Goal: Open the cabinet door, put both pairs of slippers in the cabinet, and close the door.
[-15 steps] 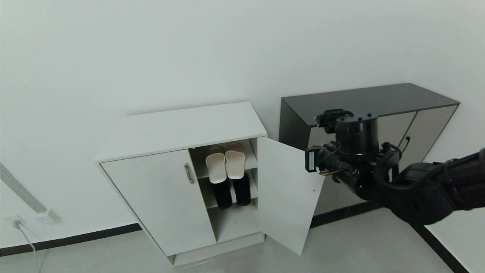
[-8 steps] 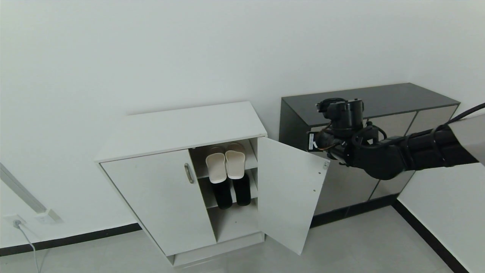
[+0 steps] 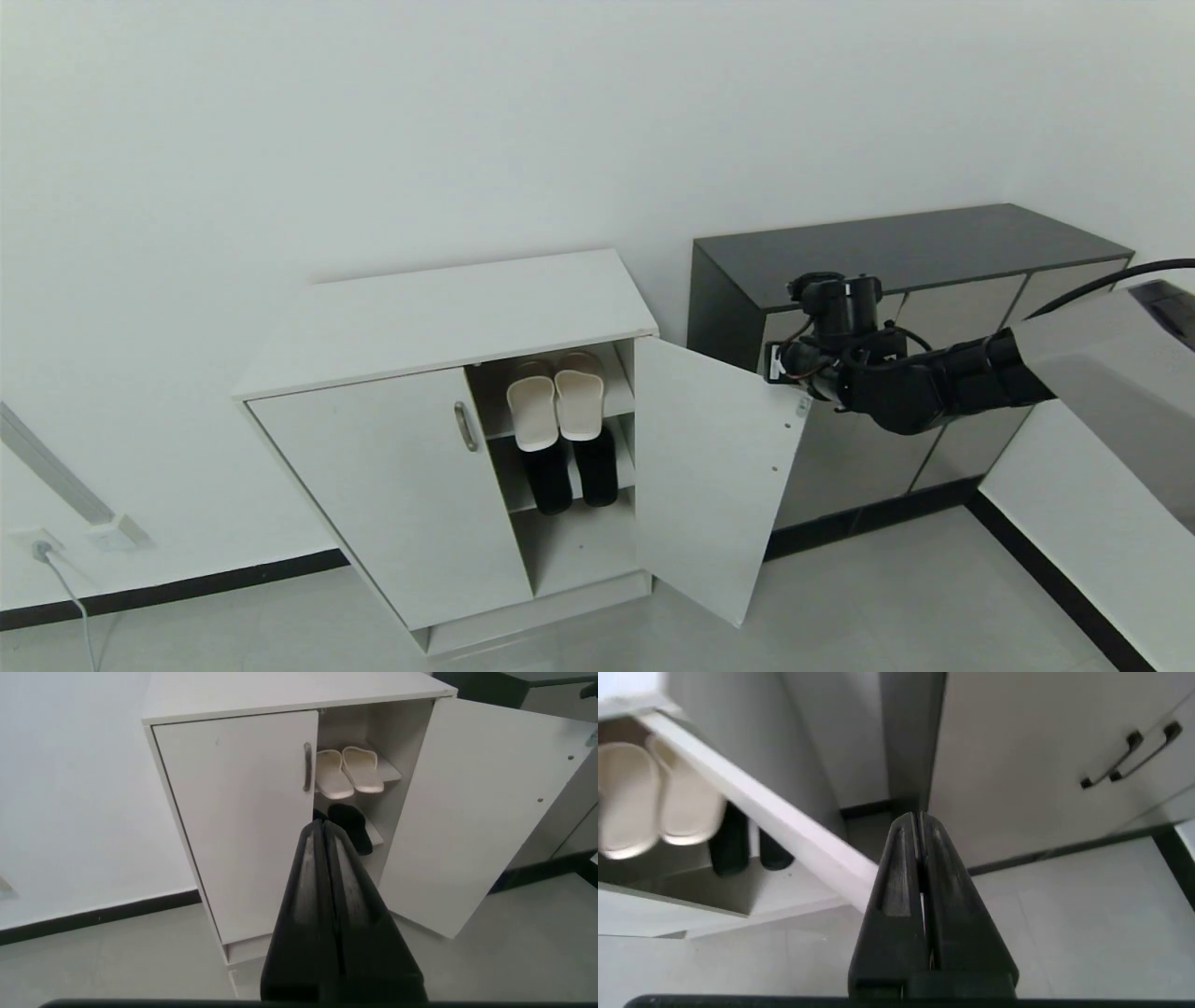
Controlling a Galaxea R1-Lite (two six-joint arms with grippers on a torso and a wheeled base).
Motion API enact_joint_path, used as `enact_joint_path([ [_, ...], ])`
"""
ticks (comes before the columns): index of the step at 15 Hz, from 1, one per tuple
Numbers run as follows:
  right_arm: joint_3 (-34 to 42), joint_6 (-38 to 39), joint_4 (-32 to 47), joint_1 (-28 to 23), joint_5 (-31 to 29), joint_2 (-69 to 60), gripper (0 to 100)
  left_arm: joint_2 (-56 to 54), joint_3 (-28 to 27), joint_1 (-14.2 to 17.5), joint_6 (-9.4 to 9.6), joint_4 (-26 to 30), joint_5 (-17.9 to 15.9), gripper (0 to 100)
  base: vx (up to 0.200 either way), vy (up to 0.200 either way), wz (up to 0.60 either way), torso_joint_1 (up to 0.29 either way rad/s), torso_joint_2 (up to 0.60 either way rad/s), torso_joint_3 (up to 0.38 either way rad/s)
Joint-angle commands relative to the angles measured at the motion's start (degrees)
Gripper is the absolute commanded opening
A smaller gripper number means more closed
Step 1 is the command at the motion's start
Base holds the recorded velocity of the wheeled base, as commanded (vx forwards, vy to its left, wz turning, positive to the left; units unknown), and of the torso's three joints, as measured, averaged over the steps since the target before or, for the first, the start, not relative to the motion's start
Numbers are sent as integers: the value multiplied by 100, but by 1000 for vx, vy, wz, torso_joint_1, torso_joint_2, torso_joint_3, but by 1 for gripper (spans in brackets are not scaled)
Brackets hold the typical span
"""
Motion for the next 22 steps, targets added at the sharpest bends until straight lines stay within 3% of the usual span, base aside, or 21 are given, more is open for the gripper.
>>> enact_joint_path([
  [1, -50, 10, -5, -19, 3, 200, 0, 7, 0, 1, -2, -1, 4, 0, 0, 0, 0, 0, 0, 0],
  [15, -15, 19, -14, 60, -6, 305, 0, 7, 0, 1, -2, -1, 4, 0, 0, 0, 0, 0, 0, 0],
  [19, 486, 54, -49, 403, -6, -55, 0, 7, 0, 1, -2, -1, 4, 0, 0, 0, 0, 0, 0, 0],
  [22, 1224, 107, -260, 974, -23, -512, 0, 7, 0, 1, -2, -1, 4, 0, 0, 0, 0, 0, 0, 0],
])
